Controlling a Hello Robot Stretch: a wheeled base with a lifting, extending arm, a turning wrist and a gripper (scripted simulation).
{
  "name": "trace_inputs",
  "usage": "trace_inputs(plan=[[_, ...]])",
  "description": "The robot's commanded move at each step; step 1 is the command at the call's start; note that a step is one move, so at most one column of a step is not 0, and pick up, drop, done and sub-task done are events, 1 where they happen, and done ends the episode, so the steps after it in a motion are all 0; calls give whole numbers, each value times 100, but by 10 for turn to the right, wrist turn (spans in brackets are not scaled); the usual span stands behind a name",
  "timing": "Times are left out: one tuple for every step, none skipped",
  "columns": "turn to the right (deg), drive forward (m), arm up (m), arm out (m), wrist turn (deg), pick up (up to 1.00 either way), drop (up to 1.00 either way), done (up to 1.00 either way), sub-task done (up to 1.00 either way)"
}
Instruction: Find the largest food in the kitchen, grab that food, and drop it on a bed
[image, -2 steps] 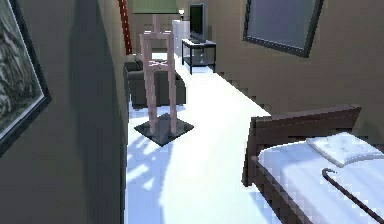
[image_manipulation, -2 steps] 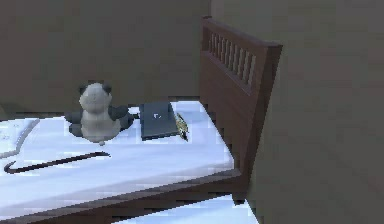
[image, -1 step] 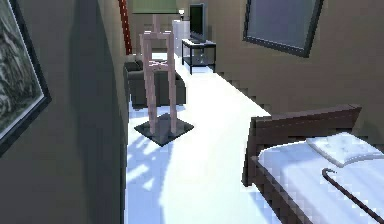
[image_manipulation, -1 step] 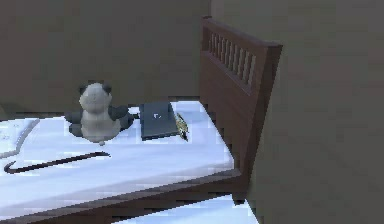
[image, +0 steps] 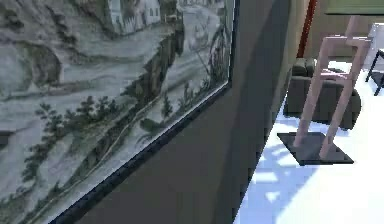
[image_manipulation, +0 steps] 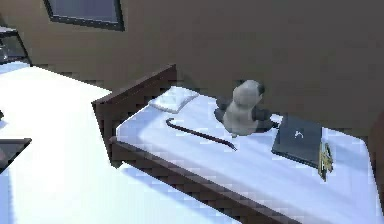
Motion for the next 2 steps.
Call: trace_inputs(plan=[[450,0,0,0,0,0,0,0,0],[-450,0,0,0,0,0,0,0,0]])
